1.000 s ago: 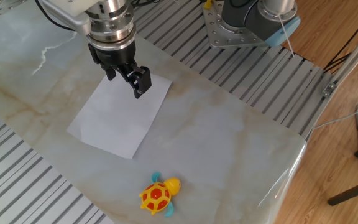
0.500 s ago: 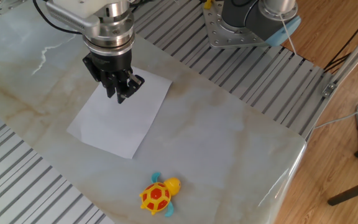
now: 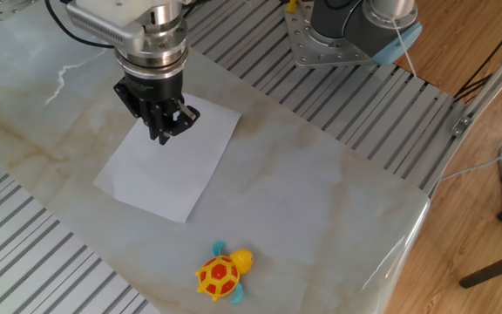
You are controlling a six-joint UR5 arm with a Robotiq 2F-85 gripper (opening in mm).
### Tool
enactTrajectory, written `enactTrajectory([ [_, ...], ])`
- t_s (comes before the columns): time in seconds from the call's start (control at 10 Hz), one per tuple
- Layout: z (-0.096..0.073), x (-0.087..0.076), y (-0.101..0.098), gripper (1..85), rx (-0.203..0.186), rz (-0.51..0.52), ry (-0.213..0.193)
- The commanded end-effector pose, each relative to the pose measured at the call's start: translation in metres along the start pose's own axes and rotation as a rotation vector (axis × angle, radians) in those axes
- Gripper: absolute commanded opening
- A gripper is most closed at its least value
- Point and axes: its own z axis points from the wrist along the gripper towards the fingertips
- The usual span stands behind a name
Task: Flip over and spread out the paper that is laid flat on the table
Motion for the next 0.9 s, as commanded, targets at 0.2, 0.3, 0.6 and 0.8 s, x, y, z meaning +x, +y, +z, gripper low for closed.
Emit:
enactTrajectory([
  [0.2, -0.001, 0.002, 0.005, 21.3, -0.025, -0.020, 0.005],
  [0.3, -0.001, 0.004, 0.002, 21.3, -0.016, -0.027, 0.013],
  [0.6, -0.001, 0.008, 0.000, 23.0, -0.007, -0.076, 0.028],
  [0.8, -0.002, 0.010, 0.004, 22.7, -0.025, -0.079, 0.036],
])
